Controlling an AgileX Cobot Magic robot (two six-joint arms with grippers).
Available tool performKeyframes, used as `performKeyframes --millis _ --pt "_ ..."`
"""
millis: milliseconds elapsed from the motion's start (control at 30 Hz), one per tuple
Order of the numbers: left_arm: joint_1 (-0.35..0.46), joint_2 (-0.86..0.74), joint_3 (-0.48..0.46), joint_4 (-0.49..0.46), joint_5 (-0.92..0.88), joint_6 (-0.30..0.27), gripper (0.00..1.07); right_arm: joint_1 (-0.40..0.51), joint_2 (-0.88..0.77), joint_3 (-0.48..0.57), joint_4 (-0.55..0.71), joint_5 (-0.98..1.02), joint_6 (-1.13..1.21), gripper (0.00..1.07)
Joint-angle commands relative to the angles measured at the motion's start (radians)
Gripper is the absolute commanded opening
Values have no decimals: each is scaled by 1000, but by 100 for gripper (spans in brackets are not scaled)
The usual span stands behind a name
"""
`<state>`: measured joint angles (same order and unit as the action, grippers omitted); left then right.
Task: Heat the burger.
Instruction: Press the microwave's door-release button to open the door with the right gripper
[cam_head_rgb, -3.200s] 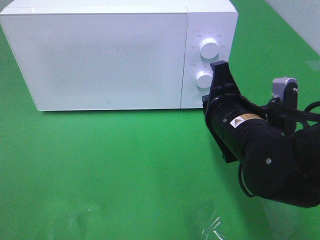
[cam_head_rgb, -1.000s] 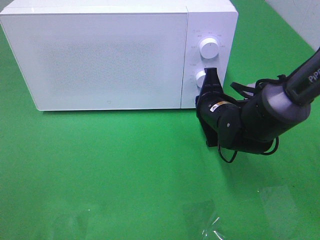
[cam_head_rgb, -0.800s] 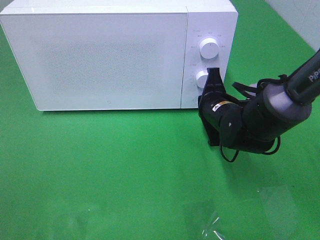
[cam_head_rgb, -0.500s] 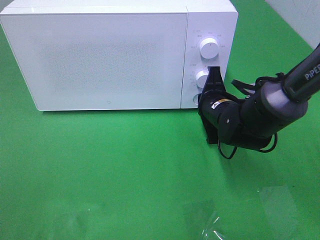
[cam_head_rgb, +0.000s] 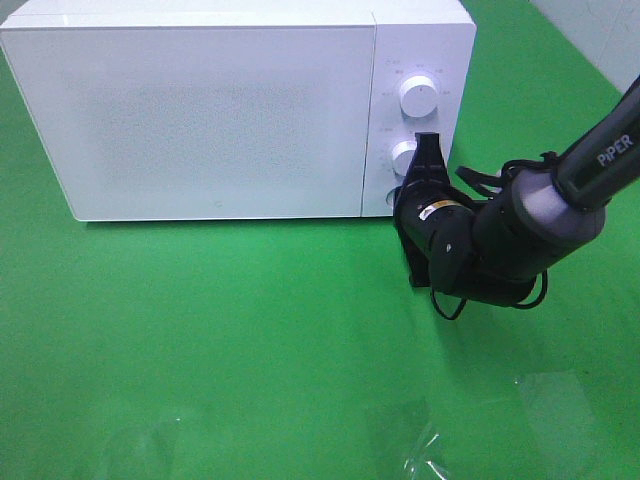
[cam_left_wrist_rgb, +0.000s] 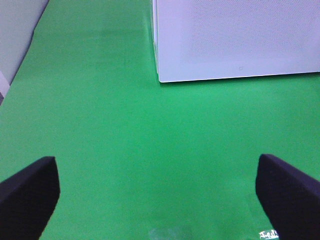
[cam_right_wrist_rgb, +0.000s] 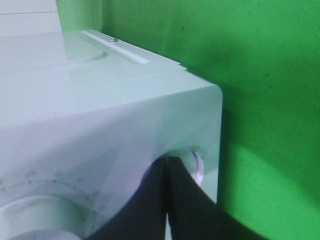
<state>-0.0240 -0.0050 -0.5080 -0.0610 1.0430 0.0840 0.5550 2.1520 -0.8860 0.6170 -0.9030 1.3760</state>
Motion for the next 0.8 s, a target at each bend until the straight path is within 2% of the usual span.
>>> performKeyframes --millis 33,400,533,800 --pt "2 -19 4 -2 -1 -2 100 -18 -15 -34 -2 -203 5 0" --pt "2 -19 4 -2 -1 -2 100 -18 -4 -95 20 -323 4 0" --pt "2 -19 4 -2 -1 -2 100 -31 56 -162 1 -375 8 0" --pt "2 -19 4 -2 -1 -2 100 -41 63 -174 -9 -355 25 0"
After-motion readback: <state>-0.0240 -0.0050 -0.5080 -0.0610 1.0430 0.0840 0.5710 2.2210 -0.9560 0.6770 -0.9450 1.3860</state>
